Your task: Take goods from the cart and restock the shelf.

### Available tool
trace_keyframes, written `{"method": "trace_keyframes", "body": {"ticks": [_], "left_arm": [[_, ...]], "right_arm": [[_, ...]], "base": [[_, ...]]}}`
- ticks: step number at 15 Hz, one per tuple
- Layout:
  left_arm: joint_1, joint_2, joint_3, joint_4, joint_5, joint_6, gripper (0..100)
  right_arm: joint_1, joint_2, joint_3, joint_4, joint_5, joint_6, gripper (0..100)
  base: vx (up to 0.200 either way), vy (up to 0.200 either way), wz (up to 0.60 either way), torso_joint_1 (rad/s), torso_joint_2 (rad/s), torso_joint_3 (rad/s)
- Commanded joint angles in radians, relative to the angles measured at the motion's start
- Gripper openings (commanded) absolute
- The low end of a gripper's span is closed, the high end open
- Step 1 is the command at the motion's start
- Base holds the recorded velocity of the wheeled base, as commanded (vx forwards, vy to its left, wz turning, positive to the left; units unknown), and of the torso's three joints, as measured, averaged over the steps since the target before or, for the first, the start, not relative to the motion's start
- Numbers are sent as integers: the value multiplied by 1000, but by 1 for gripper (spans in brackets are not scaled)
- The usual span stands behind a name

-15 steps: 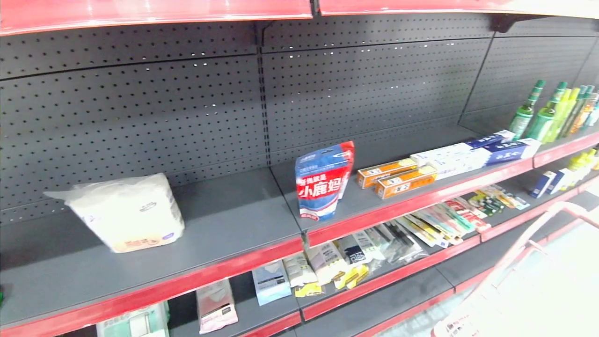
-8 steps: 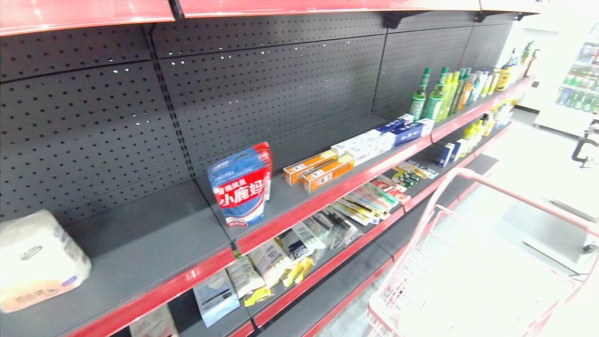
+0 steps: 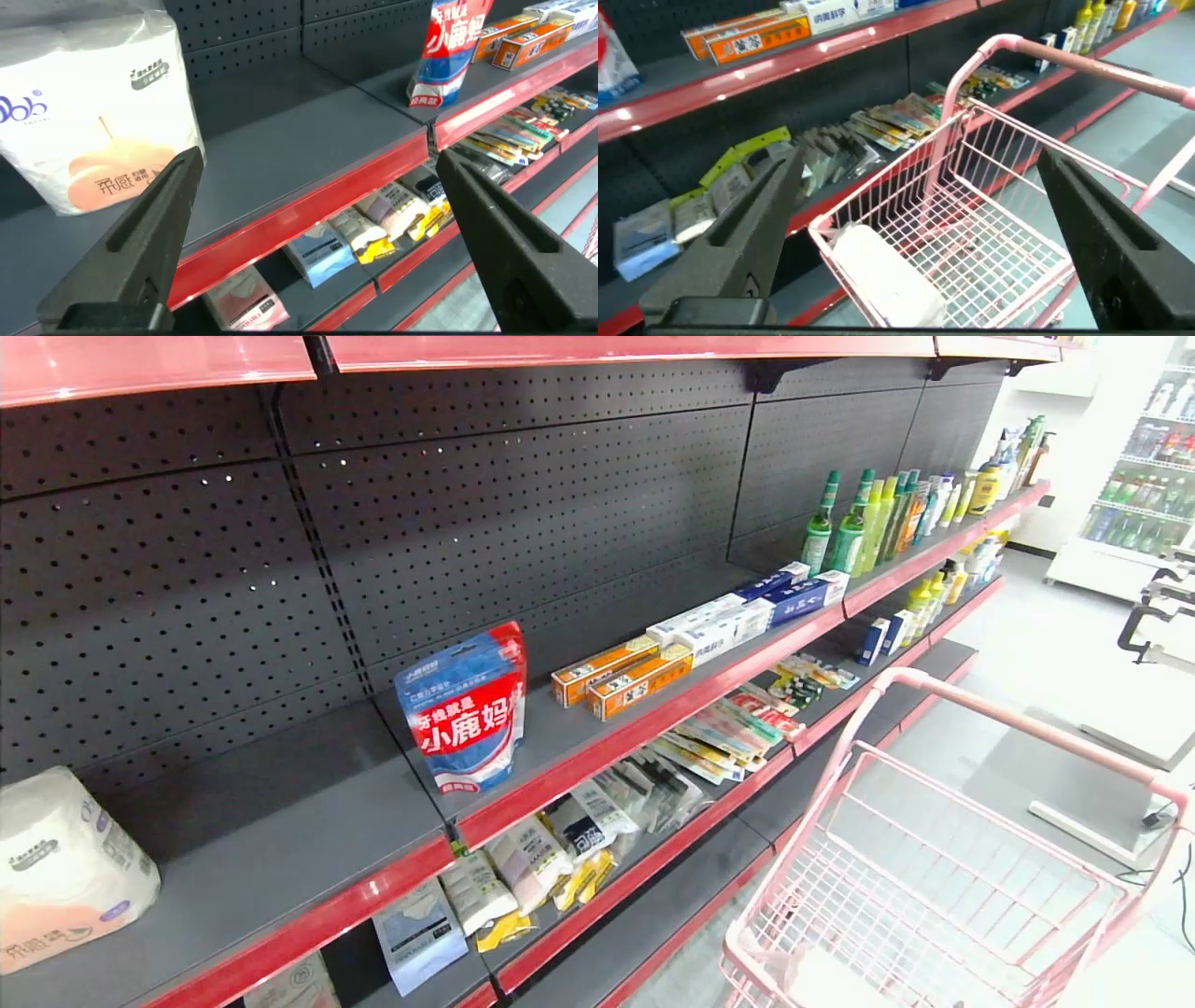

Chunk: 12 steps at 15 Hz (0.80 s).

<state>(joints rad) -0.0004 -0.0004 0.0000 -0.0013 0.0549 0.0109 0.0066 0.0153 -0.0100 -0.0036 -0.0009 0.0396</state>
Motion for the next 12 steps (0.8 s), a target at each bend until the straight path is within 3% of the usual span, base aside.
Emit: {"method": "trace_keyframes", "body": {"ticks": [1, 2, 3, 5, 7, 12], "left_arm": [[0, 0, 0, 0, 0, 0, 100], [0, 0, 0, 0, 0, 0, 100], [0, 0, 0, 0, -1, 0, 100], [0, 0, 0, 0, 0, 0, 100], [0, 0, 0, 0, 0, 0, 100], [0, 0, 0, 0, -1, 0, 100]], "right_arm": [[38, 342, -297, -10, 21, 154, 100], [41, 505, -452, -1, 28, 223, 100], [29, 623, -504, 4, 9, 140, 100], [-36, 874, -505, -13, -45, -9, 100], [-28, 1169, -499, -27, -34, -10, 100], [174, 1623, -441, -35, -34, -23, 100]], "base": [[0, 0, 0, 0, 0, 0], [0, 0, 0, 0, 0, 0], [0, 0, 0, 0, 0, 0], [0, 0, 0, 0, 0, 0], [0, 0, 0, 0, 0, 0], [0, 0, 0, 0, 0, 0]]}}
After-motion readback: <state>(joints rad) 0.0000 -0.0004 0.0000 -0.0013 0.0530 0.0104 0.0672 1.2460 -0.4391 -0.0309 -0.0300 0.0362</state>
